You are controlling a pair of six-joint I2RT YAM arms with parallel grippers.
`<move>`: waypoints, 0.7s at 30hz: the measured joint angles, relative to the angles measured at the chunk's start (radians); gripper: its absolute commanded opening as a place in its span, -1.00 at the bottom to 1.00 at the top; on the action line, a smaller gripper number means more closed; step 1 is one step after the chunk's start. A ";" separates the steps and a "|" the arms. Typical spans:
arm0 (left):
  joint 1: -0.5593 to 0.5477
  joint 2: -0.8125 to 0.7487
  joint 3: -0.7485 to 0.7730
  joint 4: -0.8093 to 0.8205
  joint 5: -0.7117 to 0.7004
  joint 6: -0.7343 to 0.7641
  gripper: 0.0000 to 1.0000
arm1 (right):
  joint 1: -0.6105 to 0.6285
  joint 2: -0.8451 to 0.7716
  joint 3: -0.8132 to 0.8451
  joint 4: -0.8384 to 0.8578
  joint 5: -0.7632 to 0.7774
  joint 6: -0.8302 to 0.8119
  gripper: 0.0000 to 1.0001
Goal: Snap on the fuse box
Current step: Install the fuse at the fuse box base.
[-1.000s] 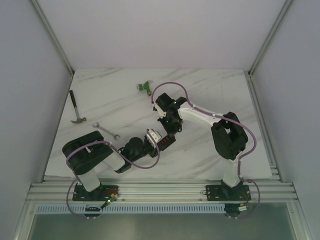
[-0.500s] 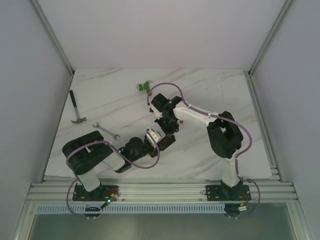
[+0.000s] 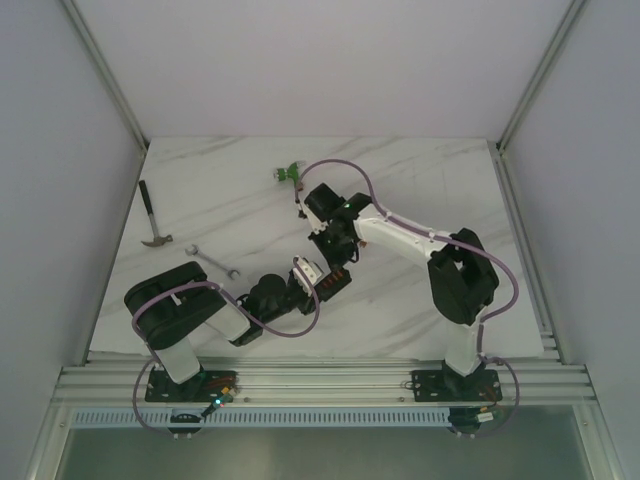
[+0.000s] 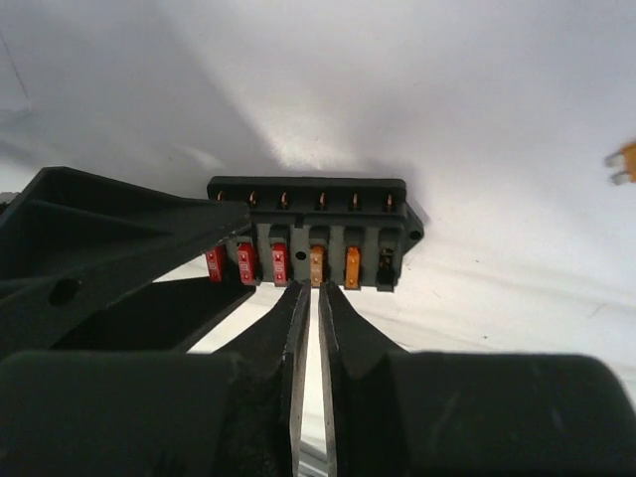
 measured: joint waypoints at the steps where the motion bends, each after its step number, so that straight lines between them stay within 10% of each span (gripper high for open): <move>1: 0.000 0.000 0.000 -0.001 0.000 0.000 -0.48 | -0.002 -0.009 0.000 0.001 0.005 0.004 -0.64; 21: 0.000 0.000 0.004 -0.005 0.000 0.000 -0.49 | -0.040 0.021 -0.035 0.027 -0.005 0.014 -0.85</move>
